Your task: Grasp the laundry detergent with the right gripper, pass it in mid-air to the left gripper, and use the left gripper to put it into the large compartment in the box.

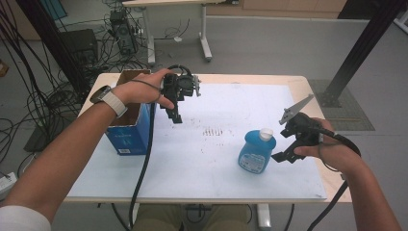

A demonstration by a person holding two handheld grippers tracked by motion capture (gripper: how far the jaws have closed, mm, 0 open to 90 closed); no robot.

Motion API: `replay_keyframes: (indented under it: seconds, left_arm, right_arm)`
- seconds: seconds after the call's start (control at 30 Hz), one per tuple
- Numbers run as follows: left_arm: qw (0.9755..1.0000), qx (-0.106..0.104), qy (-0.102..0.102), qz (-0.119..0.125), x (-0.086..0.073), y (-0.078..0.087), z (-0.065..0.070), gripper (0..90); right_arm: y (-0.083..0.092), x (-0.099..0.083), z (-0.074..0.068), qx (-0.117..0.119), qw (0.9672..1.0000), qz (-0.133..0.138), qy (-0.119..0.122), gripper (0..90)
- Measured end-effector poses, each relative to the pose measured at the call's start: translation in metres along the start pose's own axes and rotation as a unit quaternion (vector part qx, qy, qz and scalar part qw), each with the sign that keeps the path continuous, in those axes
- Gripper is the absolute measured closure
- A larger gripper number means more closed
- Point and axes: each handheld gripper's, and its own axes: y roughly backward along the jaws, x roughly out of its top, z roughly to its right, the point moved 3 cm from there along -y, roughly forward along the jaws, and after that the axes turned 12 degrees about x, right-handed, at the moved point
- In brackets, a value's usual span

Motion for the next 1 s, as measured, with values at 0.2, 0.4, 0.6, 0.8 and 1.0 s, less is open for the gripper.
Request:
replay_keyframes:
  seconds: [0.2,0.4,0.6,0.8,1.0]
  left_arm:
    - [1.0000,-0.001,0.001,-0.002,0.000,0.000,0.000,12.1]
    - [1.0000,-0.002,-0.001,-0.002,0.000,0.001,0.000,12.2]
    - [1.0000,-0.002,0.000,-0.002,0.000,0.000,0.000,12.2]
    - [1.0000,0.001,0.001,-0.002,0.000,0.001,0.000,12.1]
    - [1.0000,0.003,0.001,0.000,-0.001,0.001,0.001,12.2]
  right_arm:
    - [-0.004,-0.004,0.001,0.001,0.9999,0.015,-0.004,6.3]
    - [-0.009,-0.007,0.002,-0.001,0.9995,0.030,-0.010,6.3]
    - [-0.014,-0.009,0.002,0.001,0.9994,0.034,-0.008,6.3]
    - [-0.014,-0.009,0.002,-0.002,0.9991,0.041,-0.004,6.3]
    - [-0.018,-0.008,0.001,-0.001,0.9989,0.048,-0.002,6.8]
